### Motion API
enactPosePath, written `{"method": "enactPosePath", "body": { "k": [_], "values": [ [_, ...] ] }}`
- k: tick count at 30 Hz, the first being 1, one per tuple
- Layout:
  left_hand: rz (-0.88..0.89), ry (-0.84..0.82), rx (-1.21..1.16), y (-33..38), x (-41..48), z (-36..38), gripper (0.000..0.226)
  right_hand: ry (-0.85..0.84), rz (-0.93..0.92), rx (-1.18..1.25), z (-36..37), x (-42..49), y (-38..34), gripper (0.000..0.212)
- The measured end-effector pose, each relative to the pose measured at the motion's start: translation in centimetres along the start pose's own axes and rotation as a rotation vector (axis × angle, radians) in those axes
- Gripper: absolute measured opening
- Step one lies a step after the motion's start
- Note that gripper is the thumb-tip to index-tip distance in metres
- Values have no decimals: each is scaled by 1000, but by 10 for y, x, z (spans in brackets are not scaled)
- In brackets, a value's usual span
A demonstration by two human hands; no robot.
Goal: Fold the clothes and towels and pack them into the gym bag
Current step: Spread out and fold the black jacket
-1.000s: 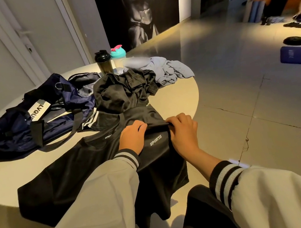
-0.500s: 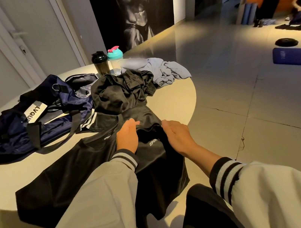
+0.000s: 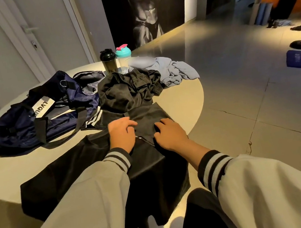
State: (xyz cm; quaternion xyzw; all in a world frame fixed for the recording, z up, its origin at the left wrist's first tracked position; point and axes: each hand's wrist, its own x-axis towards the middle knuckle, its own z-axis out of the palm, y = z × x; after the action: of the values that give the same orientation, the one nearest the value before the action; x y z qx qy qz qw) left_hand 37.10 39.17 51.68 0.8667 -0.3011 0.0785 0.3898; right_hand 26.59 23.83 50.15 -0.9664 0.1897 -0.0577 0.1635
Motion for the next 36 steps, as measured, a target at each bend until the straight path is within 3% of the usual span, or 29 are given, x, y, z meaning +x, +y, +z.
{"method": "enactPosePath", "body": {
  "k": [1,4,6,9,13,17,20,22,23,26,29,31,33,36],
  "values": [
    [-73,-2,160,-2,-2,-8,29,18,45,-19,-1,0,-3,44],
    [-300,-356,565,-12,-9,-18,49,104,54,-84,1,4,-14,38],
    [-289,-461,599,-20,-12,-14,56,144,-84,-28,4,5,-28,39],
    [-236,-491,579,-28,-10,-9,57,25,-258,58,10,8,-48,43],
    [-129,-443,526,-40,4,-13,56,7,-204,-7,26,12,-49,46],
    [-130,-352,201,-42,11,-18,43,149,-173,-59,29,13,-65,39],
    [-42,-71,38,-41,3,-27,30,127,-261,-16,35,10,-85,38],
    [-89,114,147,-37,-8,-46,29,95,-247,-30,39,9,-87,40],
    [-168,131,243,-36,-15,-57,26,104,-236,-32,40,9,-86,40],
    [-422,-123,462,-46,-36,-78,30,98,-196,-57,38,10,-86,41],
    [-435,-281,525,-58,-55,-82,46,147,-226,-37,36,4,-108,41],
    [-388,-271,513,-60,-59,-83,47,151,-284,89,39,-1,-129,38],
    [-352,-206,362,-58,-60,-89,43,45,-292,205,45,-5,-147,39],
    [-299,-73,95,-65,-67,-113,37,-54,-313,163,55,-9,-154,45]
  ]
}}
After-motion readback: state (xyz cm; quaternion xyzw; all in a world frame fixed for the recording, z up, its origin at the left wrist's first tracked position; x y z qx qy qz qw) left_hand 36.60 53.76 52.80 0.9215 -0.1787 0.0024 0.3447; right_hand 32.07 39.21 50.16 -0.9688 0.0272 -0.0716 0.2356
